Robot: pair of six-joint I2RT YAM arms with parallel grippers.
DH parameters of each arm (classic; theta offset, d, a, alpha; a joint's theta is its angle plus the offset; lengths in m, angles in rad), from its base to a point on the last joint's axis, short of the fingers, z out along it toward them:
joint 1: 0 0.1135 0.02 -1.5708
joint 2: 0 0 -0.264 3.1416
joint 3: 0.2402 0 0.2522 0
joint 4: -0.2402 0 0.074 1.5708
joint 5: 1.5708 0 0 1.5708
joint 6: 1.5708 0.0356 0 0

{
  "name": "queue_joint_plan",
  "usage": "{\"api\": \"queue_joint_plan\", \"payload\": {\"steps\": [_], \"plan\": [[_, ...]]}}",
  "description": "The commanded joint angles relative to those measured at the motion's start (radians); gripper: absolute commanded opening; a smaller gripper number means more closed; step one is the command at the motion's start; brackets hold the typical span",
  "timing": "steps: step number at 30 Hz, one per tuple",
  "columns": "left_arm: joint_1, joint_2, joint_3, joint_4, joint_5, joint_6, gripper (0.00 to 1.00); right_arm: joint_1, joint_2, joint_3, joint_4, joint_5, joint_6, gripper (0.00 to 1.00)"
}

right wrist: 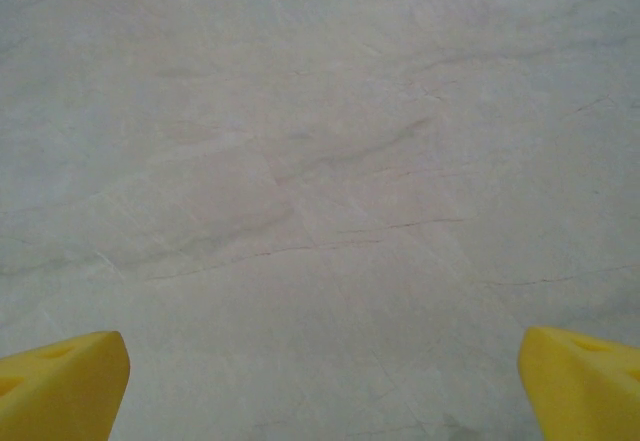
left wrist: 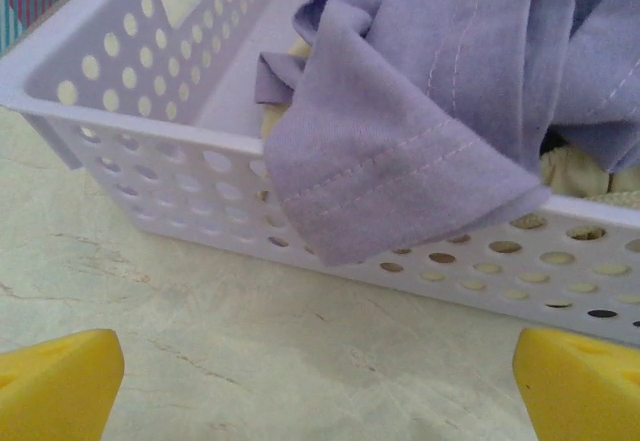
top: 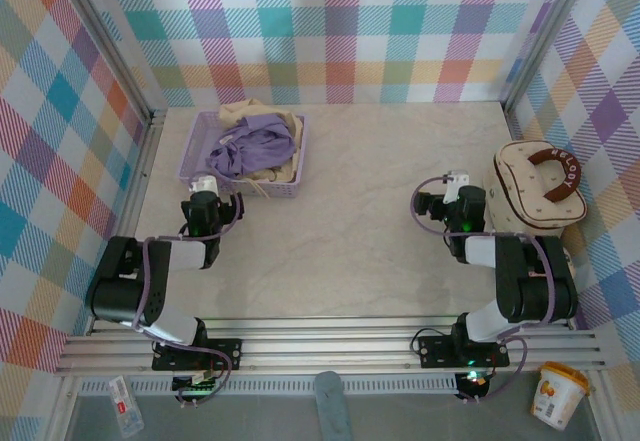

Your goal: Fold and stack the mixed laundry pile

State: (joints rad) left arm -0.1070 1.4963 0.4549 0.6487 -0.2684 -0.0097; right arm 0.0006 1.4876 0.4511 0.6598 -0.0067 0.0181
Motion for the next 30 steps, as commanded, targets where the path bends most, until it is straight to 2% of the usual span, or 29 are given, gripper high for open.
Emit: {"api": "queue_joint_plan", "payload": {"steps": [1, 4, 7, 10, 13, 17, 21, 28, 30], "plan": [[0.010, -0.135, 0.074, -0.199, -0.022, 0.007, 1.00, 0.001, -0.095, 0.085, -0.169, 0.019, 0.007, 0.99], [0.010, -0.220, 0.174, -0.478, -0.053, -0.022, 1.00, 0.000, -0.172, 0.173, -0.379, 0.050, 0.042, 0.99], [0.009, -0.234, 0.326, -0.764, -0.054, -0.071, 1.00, 0.001, -0.228, 0.293, -0.617, 0.053, 0.097, 0.99], [0.001, -0.234, 0.420, -0.886, -0.035, -0.146, 1.00, 0.000, -0.258, 0.384, -0.770, 0.018, 0.159, 0.99], [-0.015, -0.213, 0.511, -0.962, -0.006, -0.269, 1.00, -0.001, -0.268, 0.466, -0.911, 0.053, 0.323, 0.99], [-0.038, -0.076, 0.724, -1.104, 0.006, -0.422, 1.00, -0.001, -0.257, 0.536, -0.998, -0.089, 0.396, 0.99], [-0.072, 0.118, 0.915, -1.182, 0.024, -0.461, 1.00, -0.001, -0.198, 0.604, -1.061, -0.249, 0.445, 0.99], [-0.076, 0.396, 1.115, -1.322, -0.049, -0.593, 0.98, 0.000, -0.136, 0.635, -1.098, -0.253, 0.475, 0.99], [-0.076, 0.456, 1.156, -1.349, -0.045, -0.600, 0.92, 0.000, -0.138, 0.641, -1.105, -0.245, 0.483, 1.00]]}}
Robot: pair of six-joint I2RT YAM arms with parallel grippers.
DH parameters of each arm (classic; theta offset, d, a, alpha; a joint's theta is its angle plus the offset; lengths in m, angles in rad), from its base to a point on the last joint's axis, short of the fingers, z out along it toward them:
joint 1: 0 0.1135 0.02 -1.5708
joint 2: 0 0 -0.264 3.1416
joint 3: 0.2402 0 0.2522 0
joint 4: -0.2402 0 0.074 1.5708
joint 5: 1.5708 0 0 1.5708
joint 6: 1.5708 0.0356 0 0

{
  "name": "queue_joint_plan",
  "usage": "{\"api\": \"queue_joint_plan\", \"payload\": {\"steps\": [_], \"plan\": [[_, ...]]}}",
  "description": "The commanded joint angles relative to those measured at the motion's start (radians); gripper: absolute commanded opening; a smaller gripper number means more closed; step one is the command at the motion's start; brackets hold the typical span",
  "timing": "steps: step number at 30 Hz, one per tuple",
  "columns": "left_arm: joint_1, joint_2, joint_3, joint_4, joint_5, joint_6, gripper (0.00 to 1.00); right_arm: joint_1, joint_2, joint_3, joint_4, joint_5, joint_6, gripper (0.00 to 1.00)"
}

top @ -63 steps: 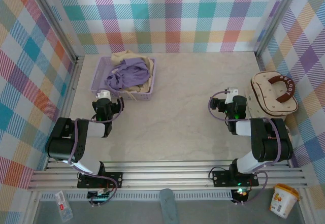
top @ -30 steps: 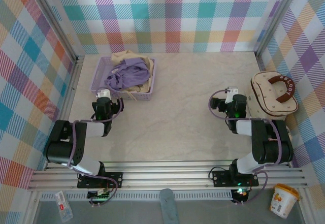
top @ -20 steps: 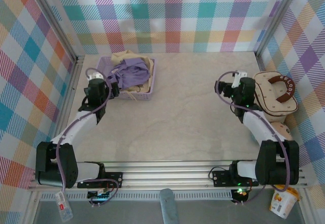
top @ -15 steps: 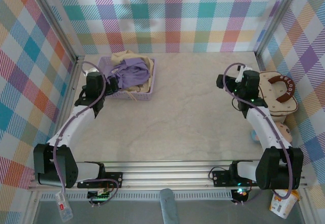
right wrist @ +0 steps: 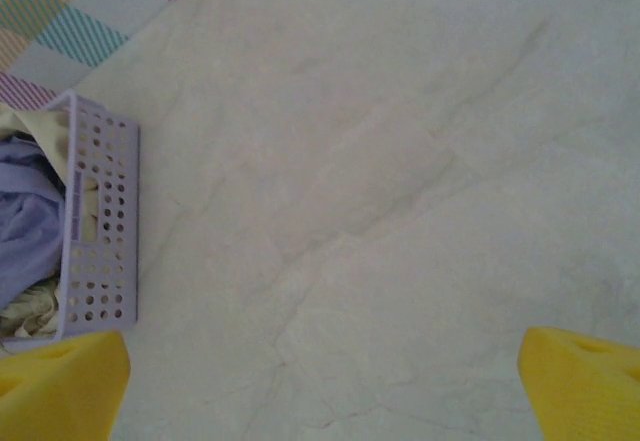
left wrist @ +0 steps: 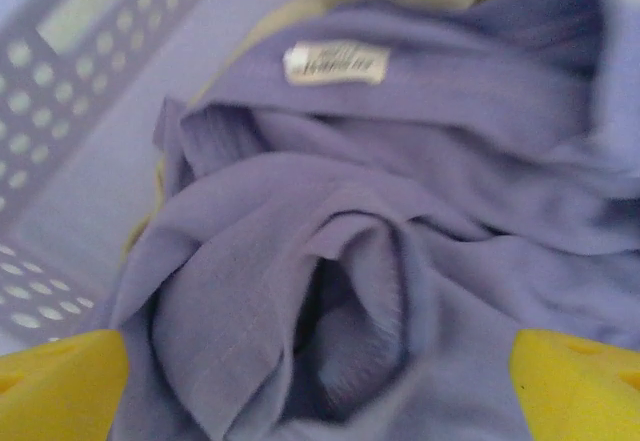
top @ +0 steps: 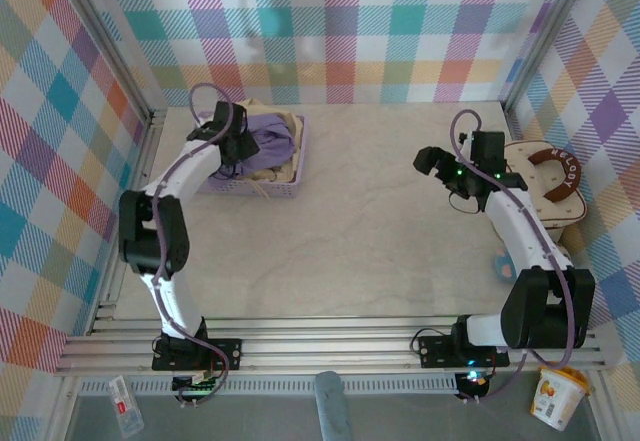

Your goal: Fold and stack the mixed laundry pile

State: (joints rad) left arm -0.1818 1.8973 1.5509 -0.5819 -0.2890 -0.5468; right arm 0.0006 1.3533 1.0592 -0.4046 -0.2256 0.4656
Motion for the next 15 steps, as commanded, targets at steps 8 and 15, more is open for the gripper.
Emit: {"api": "queue_joint_plan", "payload": {"steps": [8, 15], "plan": [[0.005, 0.112, 0.346, -0.230, 0.017, -0.009, 0.00, 0.002, 0.014, 0.093, -0.089, -0.047, -0.007, 0.97], [-0.015, 0.023, 0.693, -0.299, 0.197, 0.012, 0.00, 0.001, 0.027, 0.127, -0.113, 0.001, -0.024, 0.97]]}}
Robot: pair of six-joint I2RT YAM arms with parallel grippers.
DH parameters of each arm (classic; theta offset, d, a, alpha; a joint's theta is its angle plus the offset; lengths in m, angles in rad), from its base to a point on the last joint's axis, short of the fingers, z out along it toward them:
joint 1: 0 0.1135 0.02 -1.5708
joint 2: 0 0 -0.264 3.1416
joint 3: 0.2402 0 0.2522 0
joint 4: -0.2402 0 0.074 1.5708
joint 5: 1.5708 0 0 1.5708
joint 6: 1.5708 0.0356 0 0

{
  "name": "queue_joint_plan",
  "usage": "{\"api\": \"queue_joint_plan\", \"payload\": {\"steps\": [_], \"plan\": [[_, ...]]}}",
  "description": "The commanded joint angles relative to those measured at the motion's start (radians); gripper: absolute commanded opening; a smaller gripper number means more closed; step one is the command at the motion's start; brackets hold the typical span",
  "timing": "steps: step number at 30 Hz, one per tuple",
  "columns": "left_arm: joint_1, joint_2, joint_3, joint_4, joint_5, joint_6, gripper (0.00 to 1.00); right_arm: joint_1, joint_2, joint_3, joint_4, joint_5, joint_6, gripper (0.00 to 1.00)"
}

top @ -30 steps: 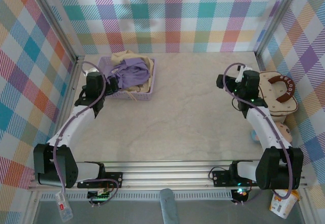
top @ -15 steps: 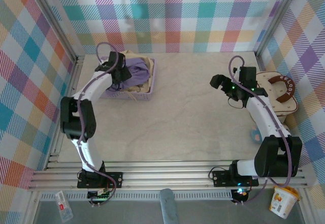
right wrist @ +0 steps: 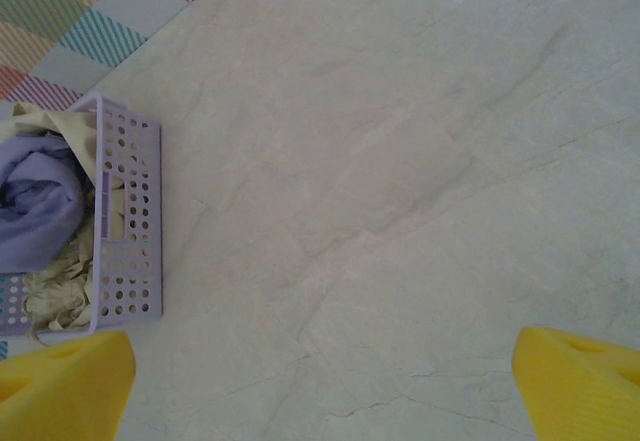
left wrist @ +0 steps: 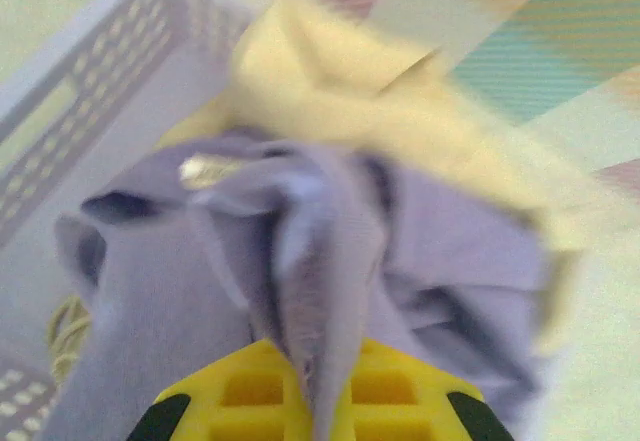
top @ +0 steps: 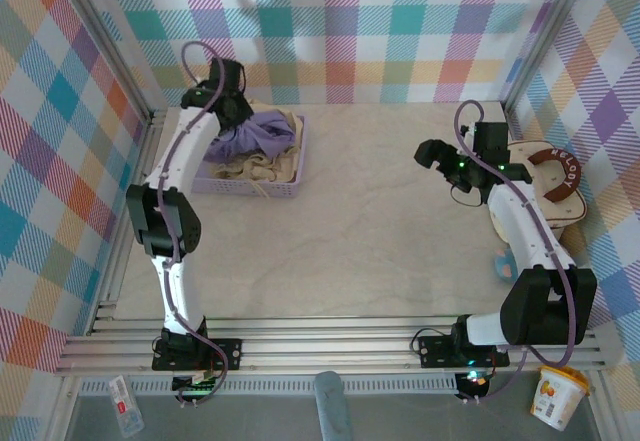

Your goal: Fold and stack the mixed laundry pile

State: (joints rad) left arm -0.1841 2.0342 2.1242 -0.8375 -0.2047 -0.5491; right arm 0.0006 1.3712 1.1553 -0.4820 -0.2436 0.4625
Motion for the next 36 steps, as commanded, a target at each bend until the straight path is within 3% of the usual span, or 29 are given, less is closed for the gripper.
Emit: {"api": "queue_joint_plan", "payload": {"steps": [1, 8, 15, 20, 21, 24, 25, 27, 32, 36], "plan": [[-0.021, -0.128, 0.149, -0.030, 0.152, 0.007, 0.00, 0.001, 0.010, 0.037, -0.040, 0.034, -0.025, 0.97], [-0.177, -0.182, 0.336, 0.136, 0.409, -0.121, 0.00, -0.007, 0.033, 0.099, -0.112, 0.154, -0.047, 0.98], [-0.424, -0.110, 0.439, 0.241, 0.498, -0.182, 0.00, -0.070, 0.029, 0.101, -0.164, 0.222, -0.002, 0.98], [-0.538, 0.034, 0.453, 0.254, 0.538, -0.202, 0.00, -0.125, 0.004, 0.080, -0.184, 0.213, 0.027, 0.97], [-0.549, 0.074, 0.454, 0.229, 0.526, -0.200, 0.12, -0.131, -0.001, 0.078, -0.189, 0.217, 0.028, 0.97], [-0.556, 0.173, 0.452, 0.107, 0.427, -0.142, 0.86, -0.133, -0.015, 0.068, -0.213, 0.241, 0.035, 0.98], [-0.556, 0.196, 0.453, 0.069, 0.383, -0.114, 1.00, -0.134, -0.019, 0.062, -0.221, 0.245, 0.037, 0.98], [-0.554, 0.240, 0.450, -0.002, 0.311, -0.072, 1.00, -0.134, -0.028, 0.051, -0.237, 0.255, 0.042, 0.98], [-0.554, 0.265, 0.374, -0.021, 0.296, -0.035, 1.00, -0.122, -0.041, 0.033, -0.273, 0.204, 0.026, 0.90], [-0.525, 0.246, 0.171, 0.071, 0.246, -0.049, 1.00, 0.016, -0.013, 0.007, -0.278, 0.164, 0.029, 0.88]]}}
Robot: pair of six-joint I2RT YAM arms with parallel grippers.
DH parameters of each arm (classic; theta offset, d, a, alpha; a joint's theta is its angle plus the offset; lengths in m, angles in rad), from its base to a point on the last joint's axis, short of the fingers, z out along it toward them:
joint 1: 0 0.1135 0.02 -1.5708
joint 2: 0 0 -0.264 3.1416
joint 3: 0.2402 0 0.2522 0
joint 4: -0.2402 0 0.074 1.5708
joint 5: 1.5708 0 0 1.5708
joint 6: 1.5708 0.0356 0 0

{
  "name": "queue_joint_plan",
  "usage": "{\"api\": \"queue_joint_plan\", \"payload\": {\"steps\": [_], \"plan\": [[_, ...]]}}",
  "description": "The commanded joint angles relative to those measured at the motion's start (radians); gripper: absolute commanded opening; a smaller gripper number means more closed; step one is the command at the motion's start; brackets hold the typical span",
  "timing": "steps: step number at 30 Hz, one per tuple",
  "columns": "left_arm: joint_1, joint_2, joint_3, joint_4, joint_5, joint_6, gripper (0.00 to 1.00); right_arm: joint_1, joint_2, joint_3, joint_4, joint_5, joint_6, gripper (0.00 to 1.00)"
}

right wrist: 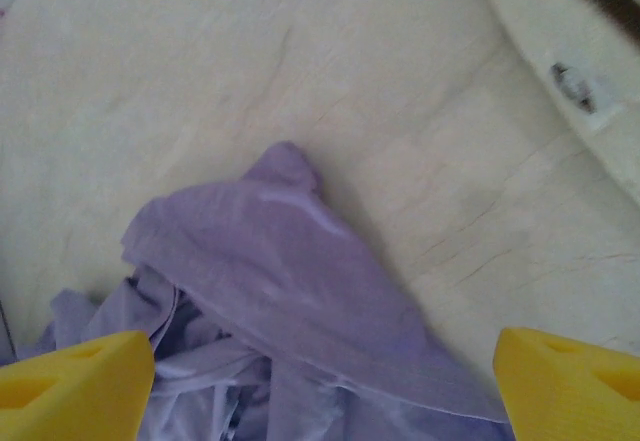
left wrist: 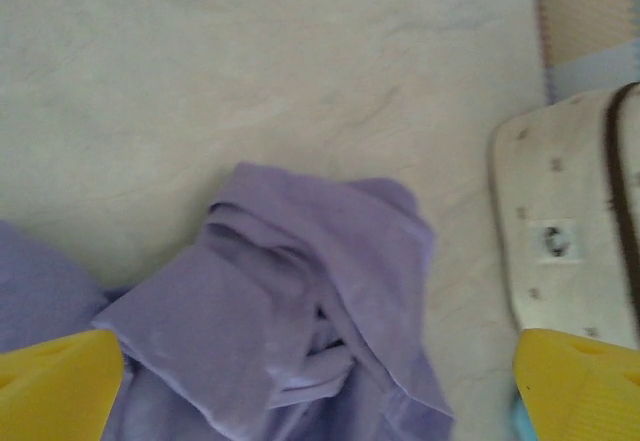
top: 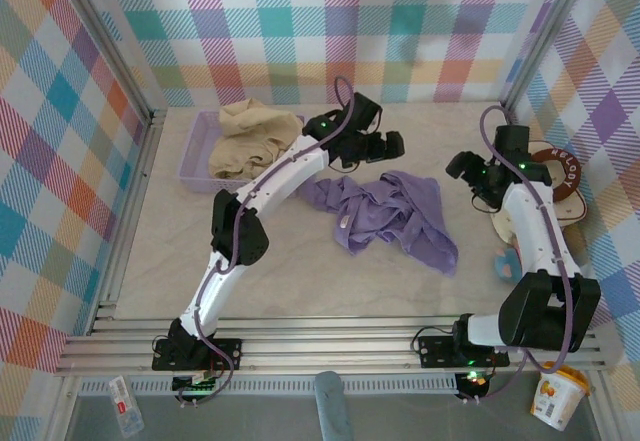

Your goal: Fold and stack the mixed laundry pile

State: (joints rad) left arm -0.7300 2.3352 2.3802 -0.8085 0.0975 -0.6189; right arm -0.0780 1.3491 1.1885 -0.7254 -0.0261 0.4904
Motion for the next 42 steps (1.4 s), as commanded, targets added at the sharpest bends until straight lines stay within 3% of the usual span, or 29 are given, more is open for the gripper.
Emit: {"api": "queue_joint_plan", "payload": {"steps": [1, 6, 10, 13, 16, 23, 27, 31, 36, 42], "plan": [[0.030, -0.060, -0.131, 0.067, -0.065, 0.011, 1.00, 0.139, 0.028, -0.031, -0.031, -0.058, 0.002, 0.87], [0.093, -0.084, -0.346, 0.165, -0.119, -0.019, 1.00, 0.320, 0.162, -0.032, 0.015, -0.106, 0.059, 0.82], [0.150, -0.123, -0.473, 0.228, -0.157, -0.030, 1.00, 0.387, 0.240, -0.019, 0.058, -0.082, 0.101, 0.82], [0.195, -0.151, -0.551, 0.249, -0.193, -0.035, 1.00, 0.387, 0.302, -0.013, 0.096, -0.048, 0.123, 0.82], [0.249, -0.173, -0.612, 0.239, -0.228, -0.032, 1.00, 0.371, 0.385, 0.052, 0.087, 0.070, 0.098, 0.81], [0.311, -0.264, -0.678, 0.195, -0.236, 0.034, 1.00, 0.275, 0.578, 0.281, 0.038, 0.061, 0.016, 0.76], [0.268, -0.328, -0.689, 0.180, -0.097, 0.062, 1.00, 0.274, 0.535, 0.298, 0.034, 0.059, -0.023, 0.77], [0.169, -0.363, -0.699, 0.153, -0.012, 0.087, 1.00, 0.271, 0.443, 0.228, 0.016, 0.031, -0.016, 0.79], [0.025, -0.340, -0.741, 0.191, 0.035, 0.089, 0.95, 0.238, 0.293, 0.070, -0.005, 0.031, 0.012, 0.80], [-0.088, -0.249, -0.726, 0.176, -0.003, 0.107, 0.84, 0.152, 0.167, -0.117, 0.009, 0.000, 0.022, 0.80]]}}
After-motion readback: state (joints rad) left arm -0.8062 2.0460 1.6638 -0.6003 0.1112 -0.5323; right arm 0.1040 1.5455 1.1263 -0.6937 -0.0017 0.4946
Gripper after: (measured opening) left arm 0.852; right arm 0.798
